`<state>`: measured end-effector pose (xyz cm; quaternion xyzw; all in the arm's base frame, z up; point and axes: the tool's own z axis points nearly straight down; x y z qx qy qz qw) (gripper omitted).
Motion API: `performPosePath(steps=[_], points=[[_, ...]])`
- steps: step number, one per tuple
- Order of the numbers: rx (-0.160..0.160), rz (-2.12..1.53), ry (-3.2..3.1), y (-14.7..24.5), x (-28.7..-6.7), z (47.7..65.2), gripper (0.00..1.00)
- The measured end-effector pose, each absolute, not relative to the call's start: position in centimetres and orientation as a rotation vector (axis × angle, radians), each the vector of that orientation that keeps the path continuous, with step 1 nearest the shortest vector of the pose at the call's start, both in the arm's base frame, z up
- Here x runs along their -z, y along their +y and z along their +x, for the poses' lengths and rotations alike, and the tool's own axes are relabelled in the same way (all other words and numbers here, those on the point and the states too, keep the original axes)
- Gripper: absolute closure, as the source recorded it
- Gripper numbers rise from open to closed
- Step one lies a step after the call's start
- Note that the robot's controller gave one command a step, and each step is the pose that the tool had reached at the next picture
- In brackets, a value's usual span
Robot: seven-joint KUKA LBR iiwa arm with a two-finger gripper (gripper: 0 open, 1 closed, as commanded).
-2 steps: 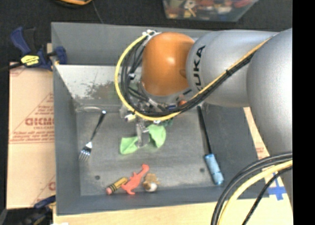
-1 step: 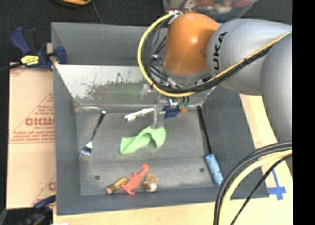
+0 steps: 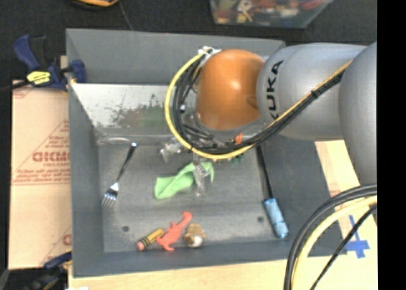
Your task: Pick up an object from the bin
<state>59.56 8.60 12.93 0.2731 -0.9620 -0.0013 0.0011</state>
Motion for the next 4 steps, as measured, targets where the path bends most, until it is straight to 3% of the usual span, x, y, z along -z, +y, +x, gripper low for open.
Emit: performPosePath(steps=[1,2,4], points=[[0.002,0.552,-3.109,6.8,-7.0,64.7,0.00],[0.007,0.655,-3.089,7.8,-7.2,59.5,1.00],[0.007,0.650,-3.083,7.8,-8.3,59.2,1.00]])
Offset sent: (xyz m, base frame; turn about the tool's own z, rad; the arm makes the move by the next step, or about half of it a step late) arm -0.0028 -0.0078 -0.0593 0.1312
